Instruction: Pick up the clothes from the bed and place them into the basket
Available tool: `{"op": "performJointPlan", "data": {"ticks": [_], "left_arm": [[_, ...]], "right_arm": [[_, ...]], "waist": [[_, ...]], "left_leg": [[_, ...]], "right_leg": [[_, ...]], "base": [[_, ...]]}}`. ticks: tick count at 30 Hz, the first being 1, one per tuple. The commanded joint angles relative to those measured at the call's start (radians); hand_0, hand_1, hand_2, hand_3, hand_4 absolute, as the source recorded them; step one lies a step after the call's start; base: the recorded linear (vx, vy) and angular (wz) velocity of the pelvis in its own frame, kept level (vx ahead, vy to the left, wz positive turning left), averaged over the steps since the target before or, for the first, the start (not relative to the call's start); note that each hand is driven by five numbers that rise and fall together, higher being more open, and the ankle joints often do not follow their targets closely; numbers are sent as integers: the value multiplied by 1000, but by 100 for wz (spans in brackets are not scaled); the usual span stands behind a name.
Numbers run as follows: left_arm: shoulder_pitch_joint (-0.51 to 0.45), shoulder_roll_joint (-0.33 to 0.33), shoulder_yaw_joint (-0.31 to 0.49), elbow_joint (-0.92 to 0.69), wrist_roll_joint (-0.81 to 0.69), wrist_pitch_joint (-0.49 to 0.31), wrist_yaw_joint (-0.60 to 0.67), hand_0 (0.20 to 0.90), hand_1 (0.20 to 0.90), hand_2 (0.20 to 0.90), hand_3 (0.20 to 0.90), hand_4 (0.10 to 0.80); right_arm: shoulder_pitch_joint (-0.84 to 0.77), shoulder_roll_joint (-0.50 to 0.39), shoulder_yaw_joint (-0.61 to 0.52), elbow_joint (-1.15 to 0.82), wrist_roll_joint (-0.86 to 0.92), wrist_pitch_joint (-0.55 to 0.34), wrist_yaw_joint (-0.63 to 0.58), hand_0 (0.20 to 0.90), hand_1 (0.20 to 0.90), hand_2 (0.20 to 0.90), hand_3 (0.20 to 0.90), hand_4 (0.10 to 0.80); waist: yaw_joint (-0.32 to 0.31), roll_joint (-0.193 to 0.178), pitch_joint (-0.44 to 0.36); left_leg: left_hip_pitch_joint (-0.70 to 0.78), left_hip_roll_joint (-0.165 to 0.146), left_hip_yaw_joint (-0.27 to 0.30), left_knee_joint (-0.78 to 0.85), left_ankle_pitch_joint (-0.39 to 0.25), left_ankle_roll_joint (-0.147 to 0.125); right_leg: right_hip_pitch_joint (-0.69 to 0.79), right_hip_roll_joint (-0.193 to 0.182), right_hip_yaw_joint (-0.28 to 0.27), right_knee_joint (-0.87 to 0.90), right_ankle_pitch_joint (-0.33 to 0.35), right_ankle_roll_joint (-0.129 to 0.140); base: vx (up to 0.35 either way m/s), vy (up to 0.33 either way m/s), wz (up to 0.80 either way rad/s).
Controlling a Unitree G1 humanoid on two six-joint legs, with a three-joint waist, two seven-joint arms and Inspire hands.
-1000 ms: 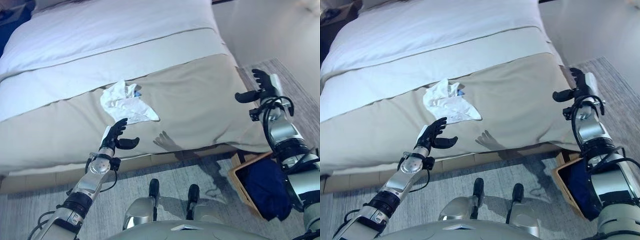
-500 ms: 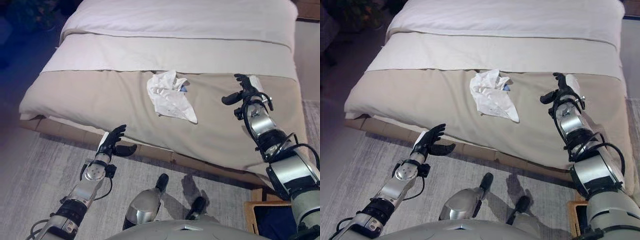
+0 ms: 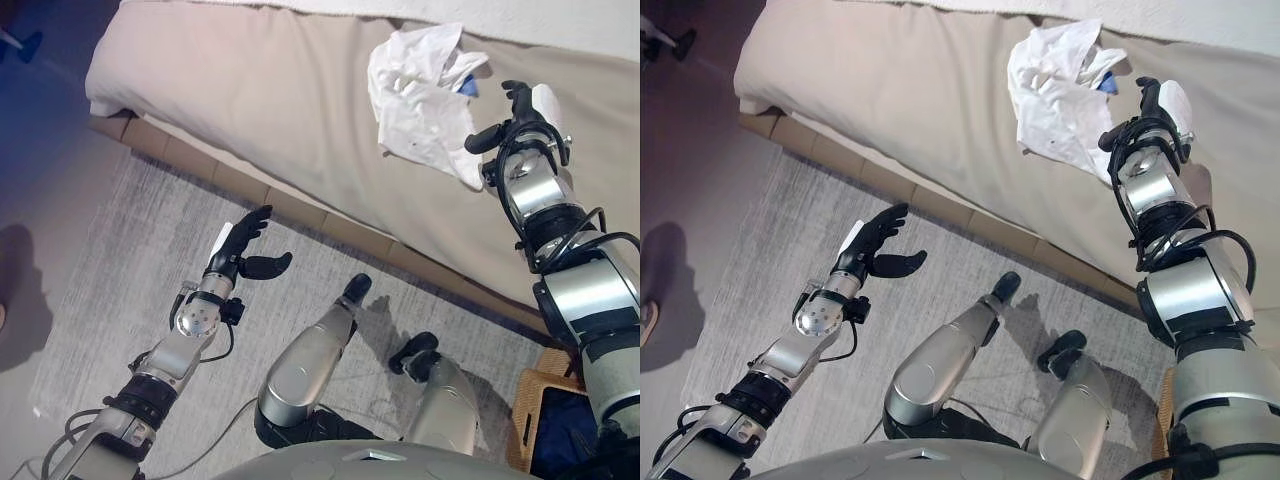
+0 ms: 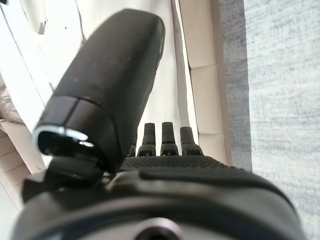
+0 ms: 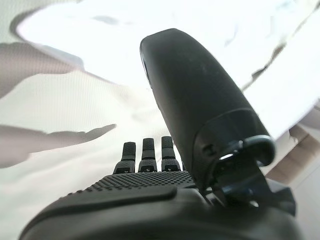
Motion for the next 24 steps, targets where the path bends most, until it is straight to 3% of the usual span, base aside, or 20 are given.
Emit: {"op": "performJointPlan", "data": {"ticks": [1,24], "left_arm": [[11,43,44,-157,-31,-112,49,900,900,900,900,800],[106,69,20,-300,-34,-192,126,900,900,900,900,800]], "right_arm": [[-164,-80,89,-85,-15,-12,-97,900,900,900,900,800],[-277,-132,165,-75,56,55,-83,900,900,900,900,800]], "waist": [[-4,10,-32],[23,47,-32]], "left_leg": [[-107,17,133,208,-199,65],[-427,-7,124,432,-252,97]], "right_leg": [[-72,71,20,90,17,-57],[-413,75,70,318,-41,-77]], "base": [[23,50,10],[34,18,2]]}}
